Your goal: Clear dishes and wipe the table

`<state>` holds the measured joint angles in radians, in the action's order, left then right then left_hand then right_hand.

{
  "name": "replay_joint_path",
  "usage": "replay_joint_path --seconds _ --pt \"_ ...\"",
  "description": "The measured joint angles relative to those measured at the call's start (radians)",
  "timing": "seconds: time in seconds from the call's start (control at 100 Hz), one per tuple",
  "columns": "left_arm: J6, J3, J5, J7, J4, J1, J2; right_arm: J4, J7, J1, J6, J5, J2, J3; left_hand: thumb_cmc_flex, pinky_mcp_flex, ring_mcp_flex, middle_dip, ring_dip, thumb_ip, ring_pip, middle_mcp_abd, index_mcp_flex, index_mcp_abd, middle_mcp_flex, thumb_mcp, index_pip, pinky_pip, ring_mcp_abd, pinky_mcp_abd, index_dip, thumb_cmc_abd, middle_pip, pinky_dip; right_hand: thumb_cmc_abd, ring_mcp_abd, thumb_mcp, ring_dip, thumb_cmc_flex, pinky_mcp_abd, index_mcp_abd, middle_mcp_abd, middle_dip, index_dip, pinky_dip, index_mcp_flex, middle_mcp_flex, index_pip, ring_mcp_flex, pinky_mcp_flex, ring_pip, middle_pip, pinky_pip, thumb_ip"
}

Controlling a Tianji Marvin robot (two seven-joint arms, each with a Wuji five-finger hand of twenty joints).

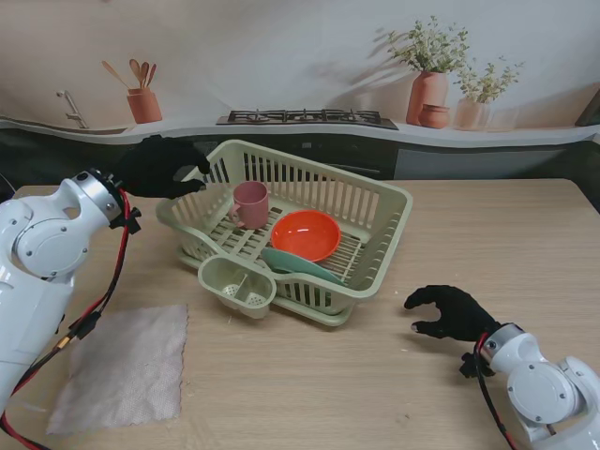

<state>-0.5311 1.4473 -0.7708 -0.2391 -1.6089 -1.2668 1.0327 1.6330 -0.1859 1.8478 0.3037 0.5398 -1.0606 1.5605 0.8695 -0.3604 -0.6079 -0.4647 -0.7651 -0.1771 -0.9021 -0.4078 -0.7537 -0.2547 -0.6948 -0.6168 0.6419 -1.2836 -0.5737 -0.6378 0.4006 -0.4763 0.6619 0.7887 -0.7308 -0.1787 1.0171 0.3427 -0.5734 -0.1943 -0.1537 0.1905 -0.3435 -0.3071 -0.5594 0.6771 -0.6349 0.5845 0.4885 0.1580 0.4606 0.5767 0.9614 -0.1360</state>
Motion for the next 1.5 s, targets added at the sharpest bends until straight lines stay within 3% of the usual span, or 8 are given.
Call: replay_joint_path --seconds 0.3,0.5,0.54,0.57,0.91,1.5 --pt "-0.072 0.129 -0.062 0.095 -0.057 -0.143 0.001 0.002 -0.013 0.002 -0.023 -0.003 0.001 -0.008 0.012 0.0 0.0 0.0 0.0 0.0 0.0 0.0 0.0 0.0 0.0 0.021 0.0 0.0 0.0 0.0 0.0 0.011 0.0 0.0 0.0 0.0 0.0 0.0 0.0 0.0 0.0 0.0 0.0 0.0 0.0 0.0 0.0 0.0 0.0 0.0 0.0 0.0 0.0 0.0" --pt "-0.088 0.19 -0.099 0.152 -0.094 -0.228 0.006 0.002 -0.019 0.002 -0.023 -0.001 0.002 -0.009 0.012 0.0 0.0 0.0 0.0 0.0 0.0 0.0 0.0 0.0 0.0 0.021 0.0 0.0 0.0 0.0 0.0 0.011 0.001 0.0 0.0 0.0 0.0 0.0 0.0 0.0 0.0 0.0 0.0 0.0 0.0 0.0 0.0 0.0 0.0 0.0 0.0 0.0 0.0 0.0" --pt "-0.093 0.201 -0.107 0.171 -0.1 -0.245 0.007 0.002 -0.019 0.002 -0.023 -0.001 0.002 -0.009 0.012 -0.001 0.0 0.0 0.0 0.001 0.0 0.0 -0.001 0.0 0.0 0.022 0.0 0.0 0.0 0.0 0.0 0.011 0.001 0.0 0.0 0.0 0.0 0.0 0.0 0.0 0.0 0.0 0.0 0.0 0.0 0.0 0.0 0.0 0.0 0.0 0.0 0.0 0.0 0.0" --pt "-0.098 0.209 -0.117 0.19 -0.103 -0.258 0.009 0.002 -0.019 0.002 -0.023 -0.001 0.002 -0.009 0.012 -0.001 0.0 0.0 0.0 0.02 0.0 0.0 -0.001 0.0 0.0 0.022 0.0 0.0 0.0 0.0 0.0 0.011 0.001 0.0 0.0 0.0 0.0 0.0 0.0 0.0 0.0 0.0 0.0 0.0 0.0 0.0 0.0 0.0 0.0 0.0 0.0 0.0 0.0 0.0" --pt "-0.144 0.315 -0.193 0.341 -0.147 -0.403 0.028 0.007 -0.011 0.008 -0.023 0.006 0.002 -0.004 0.012 0.0 0.0 0.0 0.0 0.02 0.0 0.0 -0.001 0.0 0.0 0.032 0.0 0.0 0.0 0.001 0.0 0.011 0.001 0.0 0.0 0.0 0.0 0.0 0.0 0.0 0.0 0.0 0.0 0.0 0.0 0.0 0.0 0.0 0.0 0.0 0.0 -0.001 0.0 0.0" --pt "-0.135 0.394 -0.319 0.556 -0.18 -0.584 0.045 0.015 0.012 0.013 0.016 0.009 -0.003 0.033 0.012 0.017 0.0 0.0 0.0 0.02 0.001 0.0 -0.002 -0.002 0.0 0.044 -0.012 0.0 -0.001 0.003 0.0 0.024 0.001 0.0 0.0 0.0 0.0 -0.001 0.013 0.002 0.0 0.0 0.001 0.0 0.0 -0.039 0.023 -0.017 0.0 0.001 -0.003 -0.017 0.0 0.0"
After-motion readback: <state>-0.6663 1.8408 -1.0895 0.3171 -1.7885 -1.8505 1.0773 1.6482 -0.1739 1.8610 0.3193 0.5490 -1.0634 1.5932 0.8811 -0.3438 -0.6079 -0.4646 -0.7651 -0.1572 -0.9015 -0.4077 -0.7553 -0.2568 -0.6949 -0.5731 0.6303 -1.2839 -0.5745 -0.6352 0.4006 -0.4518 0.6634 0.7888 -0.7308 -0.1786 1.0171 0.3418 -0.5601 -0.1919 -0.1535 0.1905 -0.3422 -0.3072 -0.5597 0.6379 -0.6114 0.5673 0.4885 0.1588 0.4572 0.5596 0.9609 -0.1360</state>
